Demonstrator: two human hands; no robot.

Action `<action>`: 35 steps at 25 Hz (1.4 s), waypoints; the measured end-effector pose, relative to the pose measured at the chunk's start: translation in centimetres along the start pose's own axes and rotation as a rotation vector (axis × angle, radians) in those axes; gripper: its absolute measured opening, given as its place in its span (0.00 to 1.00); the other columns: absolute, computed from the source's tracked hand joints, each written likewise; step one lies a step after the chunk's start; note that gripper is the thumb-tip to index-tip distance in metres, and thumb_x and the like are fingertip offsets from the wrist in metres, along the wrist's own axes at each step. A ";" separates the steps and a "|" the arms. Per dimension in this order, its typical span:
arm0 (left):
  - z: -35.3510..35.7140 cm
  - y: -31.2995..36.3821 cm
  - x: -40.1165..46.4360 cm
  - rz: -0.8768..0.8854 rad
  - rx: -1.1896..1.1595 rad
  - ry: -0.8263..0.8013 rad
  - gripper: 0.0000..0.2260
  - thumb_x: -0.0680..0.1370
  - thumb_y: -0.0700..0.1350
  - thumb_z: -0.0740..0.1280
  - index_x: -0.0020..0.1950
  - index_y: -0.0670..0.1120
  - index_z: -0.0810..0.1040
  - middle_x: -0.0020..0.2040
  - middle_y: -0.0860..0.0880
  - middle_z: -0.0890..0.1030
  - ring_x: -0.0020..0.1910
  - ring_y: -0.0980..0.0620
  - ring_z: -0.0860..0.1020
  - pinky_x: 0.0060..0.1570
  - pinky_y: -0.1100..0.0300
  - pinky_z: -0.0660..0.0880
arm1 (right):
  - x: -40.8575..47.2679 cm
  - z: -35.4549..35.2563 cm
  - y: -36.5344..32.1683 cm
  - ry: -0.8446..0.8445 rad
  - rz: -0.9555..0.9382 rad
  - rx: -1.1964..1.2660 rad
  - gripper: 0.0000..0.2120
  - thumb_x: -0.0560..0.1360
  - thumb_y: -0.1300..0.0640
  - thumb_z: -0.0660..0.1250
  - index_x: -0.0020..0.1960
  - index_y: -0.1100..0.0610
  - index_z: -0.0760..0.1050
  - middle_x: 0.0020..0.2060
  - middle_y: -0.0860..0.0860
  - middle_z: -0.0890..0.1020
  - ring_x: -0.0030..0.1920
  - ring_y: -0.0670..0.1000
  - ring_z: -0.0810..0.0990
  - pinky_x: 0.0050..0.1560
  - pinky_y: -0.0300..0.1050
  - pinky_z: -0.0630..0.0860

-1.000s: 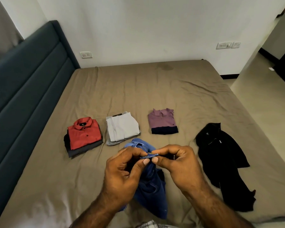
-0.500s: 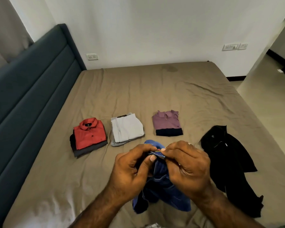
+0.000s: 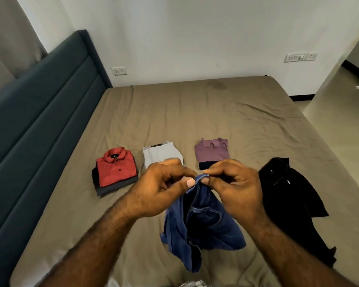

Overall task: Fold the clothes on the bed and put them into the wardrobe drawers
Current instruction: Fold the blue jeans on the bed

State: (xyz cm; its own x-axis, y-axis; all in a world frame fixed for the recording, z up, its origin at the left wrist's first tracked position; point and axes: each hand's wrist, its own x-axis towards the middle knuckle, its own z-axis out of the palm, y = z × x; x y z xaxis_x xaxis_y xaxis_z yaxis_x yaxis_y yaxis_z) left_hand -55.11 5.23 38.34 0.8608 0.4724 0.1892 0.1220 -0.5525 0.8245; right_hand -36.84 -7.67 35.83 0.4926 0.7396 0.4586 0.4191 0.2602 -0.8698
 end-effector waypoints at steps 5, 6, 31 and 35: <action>0.8 0.2 1.0 0.024 -0.013 0.129 0.08 0.79 0.46 0.74 0.58 0.48 0.86 0.51 0.52 0.87 0.51 0.49 0.85 0.50 0.44 0.82 | 1.5 0.1 -0.5 -0.028 0.094 -0.048 0.07 0.72 0.64 0.80 0.46 0.53 0.88 0.40 0.45 0.86 0.42 0.51 0.86 0.42 0.55 0.85; 1.0 0.1 0.9 0.079 0.075 0.198 0.07 0.79 0.43 0.74 0.57 0.47 0.86 0.49 0.53 0.87 0.49 0.51 0.86 0.48 0.46 0.82 | 1.5 -0.1 -0.8 -0.064 0.039 -0.116 0.07 0.73 0.64 0.79 0.47 0.54 0.87 0.41 0.44 0.85 0.42 0.49 0.86 0.42 0.51 0.85; -1.4 0.0 6.8 -0.341 -0.489 0.541 0.13 0.72 0.32 0.78 0.54 0.43 0.83 0.49 0.43 0.88 0.51 0.39 0.86 0.52 0.47 0.84 | 4.3 4.2 0.8 -0.052 0.116 -0.627 0.35 0.68 0.42 0.77 0.70 0.49 0.67 0.61 0.48 0.70 0.59 0.51 0.74 0.55 0.47 0.78; -2.3 1.3 8.3 -0.231 -0.333 0.532 0.17 0.73 0.25 0.68 0.50 0.46 0.81 0.50 0.48 0.88 0.50 0.48 0.87 0.50 0.55 0.84 | 5.3 5.3 2.1 0.008 0.076 -0.867 0.38 0.66 0.44 0.76 0.70 0.57 0.66 0.60 0.56 0.71 0.54 0.58 0.76 0.51 0.54 0.78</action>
State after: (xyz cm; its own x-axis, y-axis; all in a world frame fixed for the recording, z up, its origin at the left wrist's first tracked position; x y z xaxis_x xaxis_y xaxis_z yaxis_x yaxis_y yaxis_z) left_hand -49.00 10.01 42.19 0.4592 0.8747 0.1551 0.0416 -0.1956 0.9798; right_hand -37.42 0.10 35.45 0.5469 0.7307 0.4087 0.8163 -0.3569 -0.4542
